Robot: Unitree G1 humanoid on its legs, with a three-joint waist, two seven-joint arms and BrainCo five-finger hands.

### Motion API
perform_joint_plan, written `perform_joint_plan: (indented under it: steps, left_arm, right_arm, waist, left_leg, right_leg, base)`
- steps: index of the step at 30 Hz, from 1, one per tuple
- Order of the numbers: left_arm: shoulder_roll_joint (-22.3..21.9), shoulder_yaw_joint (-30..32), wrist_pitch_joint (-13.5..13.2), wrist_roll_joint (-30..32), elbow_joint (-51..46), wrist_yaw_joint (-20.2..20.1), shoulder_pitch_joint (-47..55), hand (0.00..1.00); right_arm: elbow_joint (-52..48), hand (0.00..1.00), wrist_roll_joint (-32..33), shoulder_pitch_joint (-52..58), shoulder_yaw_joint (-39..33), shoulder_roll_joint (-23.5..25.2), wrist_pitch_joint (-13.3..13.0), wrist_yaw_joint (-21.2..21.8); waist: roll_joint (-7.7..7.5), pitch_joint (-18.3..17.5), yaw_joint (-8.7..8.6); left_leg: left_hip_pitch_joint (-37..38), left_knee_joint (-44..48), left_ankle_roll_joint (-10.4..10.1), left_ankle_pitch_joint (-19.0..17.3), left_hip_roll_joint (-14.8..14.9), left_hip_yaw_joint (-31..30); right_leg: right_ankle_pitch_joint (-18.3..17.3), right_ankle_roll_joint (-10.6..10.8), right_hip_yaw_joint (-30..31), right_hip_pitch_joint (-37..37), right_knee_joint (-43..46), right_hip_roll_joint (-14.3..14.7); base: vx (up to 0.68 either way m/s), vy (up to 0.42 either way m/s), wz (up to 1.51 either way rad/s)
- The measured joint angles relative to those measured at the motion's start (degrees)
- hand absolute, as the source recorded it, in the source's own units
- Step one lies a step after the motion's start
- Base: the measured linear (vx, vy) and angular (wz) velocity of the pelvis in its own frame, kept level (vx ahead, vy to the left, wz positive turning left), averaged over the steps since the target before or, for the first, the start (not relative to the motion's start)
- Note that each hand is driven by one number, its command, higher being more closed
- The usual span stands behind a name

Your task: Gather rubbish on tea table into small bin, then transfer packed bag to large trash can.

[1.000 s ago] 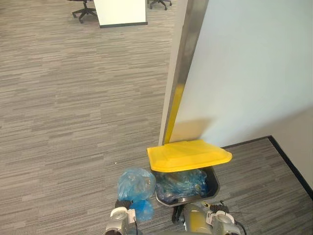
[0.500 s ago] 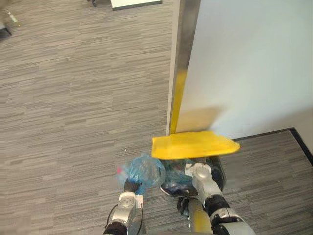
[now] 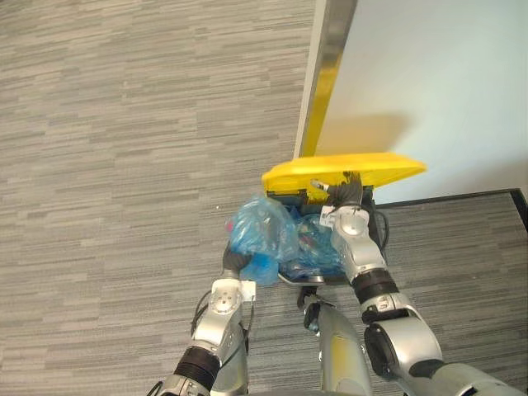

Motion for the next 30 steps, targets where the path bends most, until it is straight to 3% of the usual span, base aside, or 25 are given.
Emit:
perform_joint_plan:
  steps: [7, 16, 19, 23, 24, 25, 26, 27, 30]
  left_arm:
    - [0.2, -7.4, -2.3, -1.8, -11.1, -0.4, -4.9, 1.0]
    - [-0.4, -13.1, -2.3, -0.8, -11.4, -1.5, -8.8, 1.0]
    - [-0.6, -13.7, -2.2, 0.8, -9.7, -1.3, -10.5, 1.0]
    - [-2.1, -12.3, -0.9, 2.3, -0.4, -0.1, -16.0, 1.0]
    - [-2.6, -11.5, -0.4, 2.4, 1.8, 0.1, -17.5, 1.0]
    - [-3.7, -9.7, 0.3, 2.5, 5.2, 0.4, -20.4, 1.0]
    - [-4.6, -9.0, 0.5, 2.5, 7.2, 0.7, -21.6, 1.0]
    - [-5.3, -7.1, 0.8, 2.5, 10.0, 1.9, -24.1, 1.0]
    - [-5.3, -6.1, 2.2, 2.4, 14.6, 2.5, -27.7, 1.0]
  right_arm:
    - [0.4, 0.0, 1.9, -4.0, -3.3, -0.5, 1.8, 0.4]
    - [4.7, 0.0, 3.5, -9.6, -7.3, -0.4, 2.2, 0.6]
    - [5.0, 0.0, 3.5, -10.8, -8.3, -0.4, 2.2, 0.6]
    - [5.0, 0.0, 3.5, -13.8, -9.7, -0.4, 2.2, 0.5]
    - [4.9, 0.0, 3.5, -14.5, -10.0, -0.4, 2.2, 0.5]
    - [4.6, 0.0, 3.6, -16.0, -10.3, -1.2, 2.1, 0.0]
    - [4.2, 0.0, 3.6, -16.5, -10.2, -2.1, 1.8, 0.0]
    - [3.9, 0.0, 3.6, -18.7, -10.4, -2.6, 1.6, 0.1]
    - [2.9, 0.0, 3.7, -19.3, -10.7, -2.7, 1.6, 0.0]
  waist:
    - [-0.12, 1.5, -0.09]
    - [-1.02, 2.4, -0.53]
    - [-1.67, 2.8, -0.56]
    - [-2.66, 3.6, -0.97]
    - [-2.81, 3.9, -0.78]
    - [-2.86, 5.3, -1.43]
    - [-4.21, 6.2, -3.22]
    - [-3.82, 6.7, -1.86]
    - [-3.81, 7.7, -2.76]
  left_leg:
    - [-0.4, 0.5, -0.2, -0.1, 1.7, -0.6]
    - [-1.0, 0.4, -0.2, -0.1, 2.9, -1.0]
    - [-1.5, -0.6, -0.2, 0.0, 3.6, -1.1]
    - [-3.9, 0.0, -0.1, 0.1, 4.1, -2.2]
    - [-4.6, -0.2, 0.0, 0.2, 5.0, -2.3]
    - [-5.9, 0.6, -1.1, 0.5, 5.8, -1.7]
    - [-7.1, 2.3, -2.3, 1.4, 4.6, -2.2]
    - [-10.3, 5.3, -2.8, 1.4, 5.0, -2.4]
    - [-13.0, 8.8, -1.1, 0.3, 3.6, -0.9]
  right_leg:
    - [-0.3, -0.5, -0.6, 0.0, -0.1, 1.6]
    - [-0.4, -0.9, -1.3, -0.6, -0.4, 2.9]
    - [-0.4, -0.9, -1.7, -0.7, -2.5, 4.0]
    - [-0.5, -0.8, -2.4, -1.9, -5.3, 5.7]
    - [-1.8, 1.0, -2.8, -2.5, -5.2, 5.9]
    - [-0.4, -9.3, 3.6, -8.3, 11.2, 5.0]
    - [-1.0, -8.4, 6.7, -7.2, 11.5, 3.5]
    - [0.0, -6.9, 5.9, -9.1, 9.4, 5.1]
    - [2.4, -7.4, 4.1, -9.7, 7.1, 4.9]
  base:
    - [-0.04, -0.072, -0.02]
    - [-0.03, -0.076, -0.03]
    - [-0.05, -0.105, -0.06]
    - [-0.05, -0.084, -0.19]
    - [-0.04, -0.172, -0.01]
    - [0.0, -0.18, 0.61]
    - [0.0, -0.25, 0.25]
    - [-0.01, -0.171, 0.02]
    - [-0.07, -0.058, -0.12]
